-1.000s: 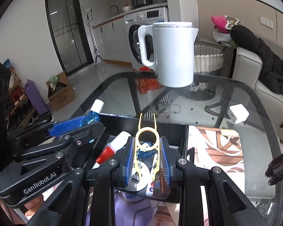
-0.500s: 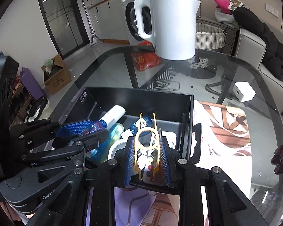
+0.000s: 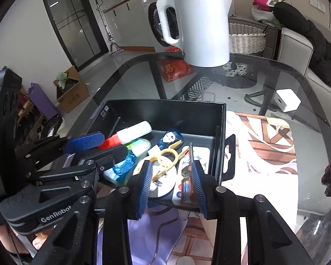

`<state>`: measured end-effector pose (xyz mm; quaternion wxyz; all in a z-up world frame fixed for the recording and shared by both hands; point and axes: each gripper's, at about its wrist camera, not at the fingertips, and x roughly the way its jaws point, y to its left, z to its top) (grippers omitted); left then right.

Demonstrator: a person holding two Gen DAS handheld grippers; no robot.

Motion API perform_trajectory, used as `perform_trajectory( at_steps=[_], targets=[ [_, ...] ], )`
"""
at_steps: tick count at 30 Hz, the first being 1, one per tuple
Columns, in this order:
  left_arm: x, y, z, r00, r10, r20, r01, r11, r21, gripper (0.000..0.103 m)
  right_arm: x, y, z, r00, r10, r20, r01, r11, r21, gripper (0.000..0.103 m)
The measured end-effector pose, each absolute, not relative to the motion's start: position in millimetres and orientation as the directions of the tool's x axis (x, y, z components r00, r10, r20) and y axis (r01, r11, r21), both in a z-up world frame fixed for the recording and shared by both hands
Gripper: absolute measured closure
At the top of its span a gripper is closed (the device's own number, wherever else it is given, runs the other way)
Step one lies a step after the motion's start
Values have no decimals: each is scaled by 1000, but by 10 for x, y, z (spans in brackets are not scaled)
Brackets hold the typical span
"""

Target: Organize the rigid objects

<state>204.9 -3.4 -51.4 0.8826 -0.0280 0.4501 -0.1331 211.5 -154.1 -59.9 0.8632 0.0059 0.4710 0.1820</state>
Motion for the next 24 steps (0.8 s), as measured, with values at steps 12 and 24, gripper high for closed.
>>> perform_trajectory(
  at_steps=[12,24],
  targets=[
    [1587,87,-174,688,-236,-686,168,972,-166,52,1577,-1697,-252,629,351,-693,-283,934,216,20],
    [1048,287,-151,866,-111,-487,53,990,-132,19,895,-1774,-123,841,200,-502,-177,980,93,18]
  ],
)
